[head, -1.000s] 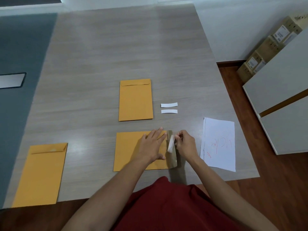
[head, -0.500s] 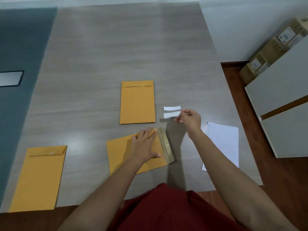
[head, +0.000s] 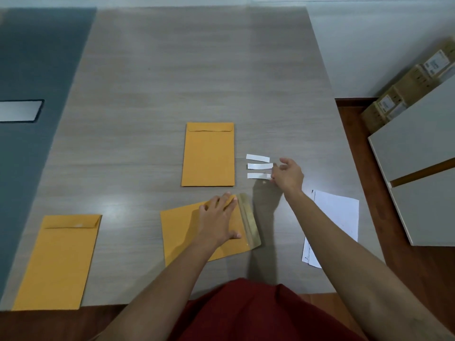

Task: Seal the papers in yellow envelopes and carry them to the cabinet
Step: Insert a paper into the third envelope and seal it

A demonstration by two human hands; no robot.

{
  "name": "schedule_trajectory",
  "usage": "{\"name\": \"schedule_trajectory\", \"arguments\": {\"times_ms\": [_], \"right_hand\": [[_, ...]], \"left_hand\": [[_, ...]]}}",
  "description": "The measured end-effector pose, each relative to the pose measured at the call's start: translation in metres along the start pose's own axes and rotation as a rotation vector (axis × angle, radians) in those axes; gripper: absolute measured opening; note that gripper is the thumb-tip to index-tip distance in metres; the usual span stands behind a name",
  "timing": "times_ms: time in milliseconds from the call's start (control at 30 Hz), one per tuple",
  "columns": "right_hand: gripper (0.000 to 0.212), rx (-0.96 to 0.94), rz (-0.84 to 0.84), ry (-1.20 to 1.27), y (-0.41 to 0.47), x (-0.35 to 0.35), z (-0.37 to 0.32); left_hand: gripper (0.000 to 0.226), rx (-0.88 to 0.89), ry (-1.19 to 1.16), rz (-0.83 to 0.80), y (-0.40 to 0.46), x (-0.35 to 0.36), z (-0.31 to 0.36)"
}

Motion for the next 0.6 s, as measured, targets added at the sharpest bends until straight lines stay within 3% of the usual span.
{"name": "schedule_trajectory", "arguments": {"times_ms": [133, 233, 333, 467, 533, 600], "right_hand": [[0.010, -0.136, -0.041, -0.267, -0.038, -0.008, 0.033], [0.025, -0.165, -0.177, -0.404, -0.072, 0.004, 0.072], [0.043, -0.261, -0.203, -0.520, -0.093, 0.004, 0.088], [0.038, -0.480, -0.143, -0.564, -0.119, 0.001, 0.083], [0.039, -0.606, -0.140, -0.661, -0.135, 0.006, 0.081], [0.044, -0.704, -0.123, -0.830, -0.147, 0.014, 0.086]], "left_hand": [[0.108, -0.012, 0.010, 0.026, 0.000, -0.002, 0.002], [0.108, -0.085, 0.016, 0.024, 0.004, -0.005, 0.007], [0.103, -0.132, 0.004, 0.009, 0.009, -0.009, 0.020], [0.079, -0.171, -0.215, 0.061, 0.011, -0.021, 0.024], [0.080, -0.177, -0.389, 0.080, 0.008, -0.026, 0.018], [0.078, -0.070, -0.424, 0.097, 0.005, -0.032, 0.017]]}}
Point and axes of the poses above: each hand's wrist, its own y-axis towards the middle knuckle, its own x-axis out of the palm, z = x × y, the point moved 9 cm from there along y, towards the middle knuckle, and after that the axes turned 6 degrees about x, right-handed, at the moved point
